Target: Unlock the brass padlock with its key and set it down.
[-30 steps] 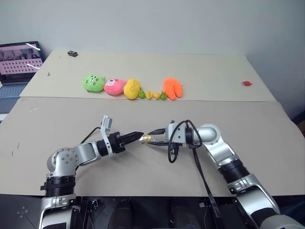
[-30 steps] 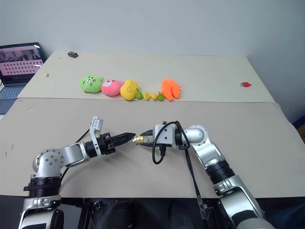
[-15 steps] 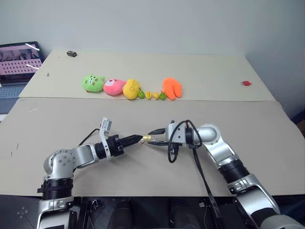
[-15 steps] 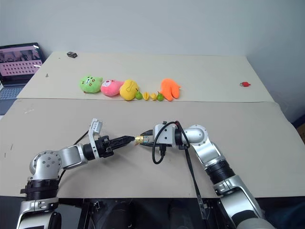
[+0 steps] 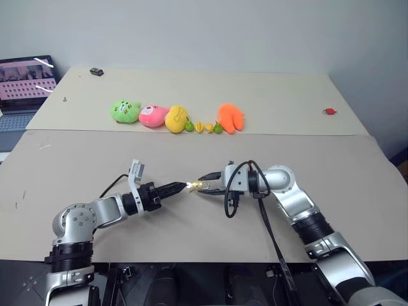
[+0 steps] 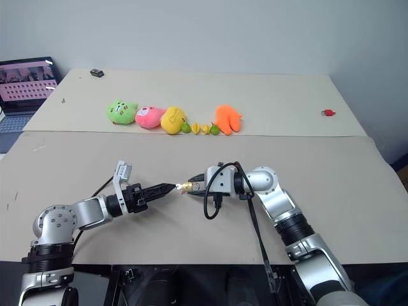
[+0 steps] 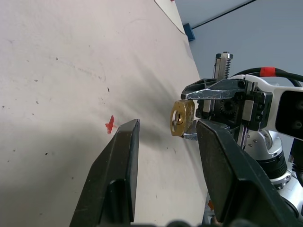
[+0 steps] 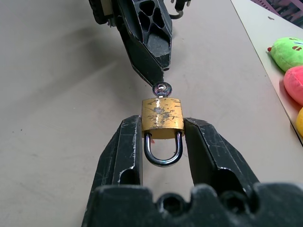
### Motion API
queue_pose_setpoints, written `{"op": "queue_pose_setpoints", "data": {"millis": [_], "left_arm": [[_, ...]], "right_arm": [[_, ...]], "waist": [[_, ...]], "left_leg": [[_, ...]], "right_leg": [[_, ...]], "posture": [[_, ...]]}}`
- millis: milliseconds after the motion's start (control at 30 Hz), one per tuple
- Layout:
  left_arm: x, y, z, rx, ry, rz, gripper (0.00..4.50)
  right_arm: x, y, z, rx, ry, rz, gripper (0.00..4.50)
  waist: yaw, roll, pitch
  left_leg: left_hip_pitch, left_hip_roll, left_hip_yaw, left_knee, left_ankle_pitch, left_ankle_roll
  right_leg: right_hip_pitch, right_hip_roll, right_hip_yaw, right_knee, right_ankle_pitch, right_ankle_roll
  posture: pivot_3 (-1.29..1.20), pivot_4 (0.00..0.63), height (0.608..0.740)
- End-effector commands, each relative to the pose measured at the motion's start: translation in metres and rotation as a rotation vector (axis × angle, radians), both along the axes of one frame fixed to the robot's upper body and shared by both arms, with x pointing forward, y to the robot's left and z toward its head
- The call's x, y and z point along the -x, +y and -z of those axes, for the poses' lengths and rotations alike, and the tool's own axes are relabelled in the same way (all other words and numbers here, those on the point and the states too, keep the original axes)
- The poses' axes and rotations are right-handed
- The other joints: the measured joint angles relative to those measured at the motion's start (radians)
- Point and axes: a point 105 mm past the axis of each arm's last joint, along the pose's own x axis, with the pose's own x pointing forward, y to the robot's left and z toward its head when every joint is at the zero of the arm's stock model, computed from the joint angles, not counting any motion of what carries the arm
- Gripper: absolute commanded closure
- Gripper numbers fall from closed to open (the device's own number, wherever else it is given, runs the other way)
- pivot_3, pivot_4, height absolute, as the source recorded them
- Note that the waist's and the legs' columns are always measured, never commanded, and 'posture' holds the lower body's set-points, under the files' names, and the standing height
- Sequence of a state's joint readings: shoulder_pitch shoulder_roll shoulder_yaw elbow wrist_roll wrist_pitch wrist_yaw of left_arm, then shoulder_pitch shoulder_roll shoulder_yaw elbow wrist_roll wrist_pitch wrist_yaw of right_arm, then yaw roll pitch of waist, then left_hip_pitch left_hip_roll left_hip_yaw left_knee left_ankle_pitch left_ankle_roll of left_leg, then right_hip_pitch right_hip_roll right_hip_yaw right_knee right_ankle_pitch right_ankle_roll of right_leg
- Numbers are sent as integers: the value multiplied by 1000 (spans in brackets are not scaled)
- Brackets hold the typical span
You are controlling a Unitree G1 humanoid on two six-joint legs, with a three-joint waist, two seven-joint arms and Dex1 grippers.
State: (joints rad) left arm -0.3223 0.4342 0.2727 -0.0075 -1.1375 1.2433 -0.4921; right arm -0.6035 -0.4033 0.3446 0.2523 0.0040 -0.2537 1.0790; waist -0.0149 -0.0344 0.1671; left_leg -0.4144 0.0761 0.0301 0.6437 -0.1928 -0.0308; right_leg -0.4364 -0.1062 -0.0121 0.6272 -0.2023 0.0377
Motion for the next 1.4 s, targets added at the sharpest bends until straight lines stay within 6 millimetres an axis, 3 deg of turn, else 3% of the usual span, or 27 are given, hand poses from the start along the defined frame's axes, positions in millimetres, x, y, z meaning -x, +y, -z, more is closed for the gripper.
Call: {"op": "queue_pose_setpoints", "data": {"millis": [33, 333, 833, 933, 1033, 1400], "left_arm": [[-3, -7, -7, 18, -41, 16, 2507], [-5, -10, -8, 29, -49, 22, 2507], [-4, -9, -13, 51, -55, 23, 2507], [-3, -11, -14, 64, -58, 29, 3172], [-3, -14, -17, 87, -66, 40, 4383], [-5, -23, -18, 80, -72, 49, 4470]], "right_arm": [[0, 2, -15, -23, -53, -19, 3561], [0, 0, -26, -62, -40, -23, 3561], [0, -2, -27, -87, -13, -19, 3561], [1, -1, -27, -86, -16, -21, 3561], [1, -1, -27, -84, -20, -22, 3561], [1, 0, -29, -79, -31, -25, 3561]], "waist": [[0, 0, 0], [0, 0, 0], [0, 0, 0], [0, 0, 0], [0, 0, 0], [0, 0, 0]], "left_leg": [[0, 0, 0, 0, 0, 0], [0, 0, 0, 0, 0, 0], [0, 0, 0, 0, 0, 0], [0, 0, 0, 0, 0, 0], [0, 0, 0, 0, 0, 0], [0, 0, 0, 0, 0, 0]], "right_leg": [[0, 0, 0, 0, 0, 0], [0, 0, 0, 0, 0, 0], [0, 0, 0, 0, 0, 0], [0, 0, 0, 0, 0, 0], [0, 0, 0, 0, 0, 0], [0, 0, 0, 0, 0, 0]], "posture": [[0, 150, 722], [0, 150, 722], [0, 150, 722], [0, 150, 722], [0, 150, 722], [0, 150, 722]]}}
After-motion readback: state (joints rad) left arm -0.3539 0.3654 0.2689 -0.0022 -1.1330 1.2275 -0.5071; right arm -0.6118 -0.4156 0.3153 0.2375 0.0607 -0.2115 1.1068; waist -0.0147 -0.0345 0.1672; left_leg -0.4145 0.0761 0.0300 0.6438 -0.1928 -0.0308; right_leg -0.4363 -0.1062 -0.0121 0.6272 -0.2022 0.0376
